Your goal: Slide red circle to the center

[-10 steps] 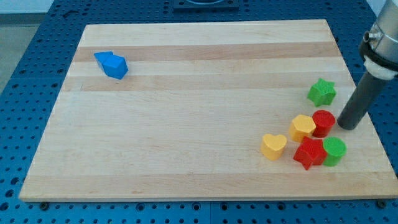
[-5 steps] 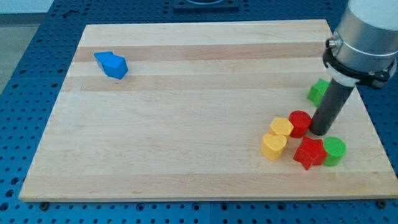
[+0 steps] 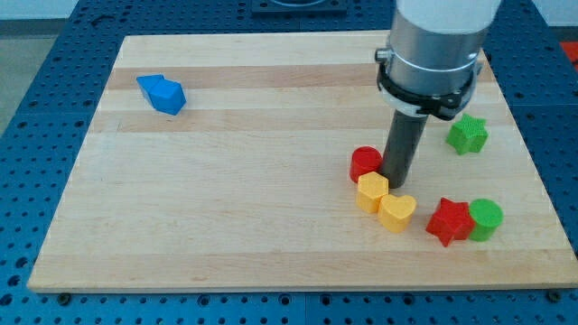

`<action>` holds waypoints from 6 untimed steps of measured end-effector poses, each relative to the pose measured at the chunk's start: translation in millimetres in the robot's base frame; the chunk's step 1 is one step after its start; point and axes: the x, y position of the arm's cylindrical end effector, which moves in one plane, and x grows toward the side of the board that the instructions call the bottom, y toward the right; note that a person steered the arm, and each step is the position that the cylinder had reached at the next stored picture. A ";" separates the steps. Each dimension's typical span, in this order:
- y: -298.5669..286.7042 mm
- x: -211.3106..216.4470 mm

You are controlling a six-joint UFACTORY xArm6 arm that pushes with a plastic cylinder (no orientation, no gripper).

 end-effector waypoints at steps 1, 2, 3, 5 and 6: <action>-15.6 -4.4; -34.0 -15.3; -54.2 -28.6; -89.3 -44.7; -106.4 -49.9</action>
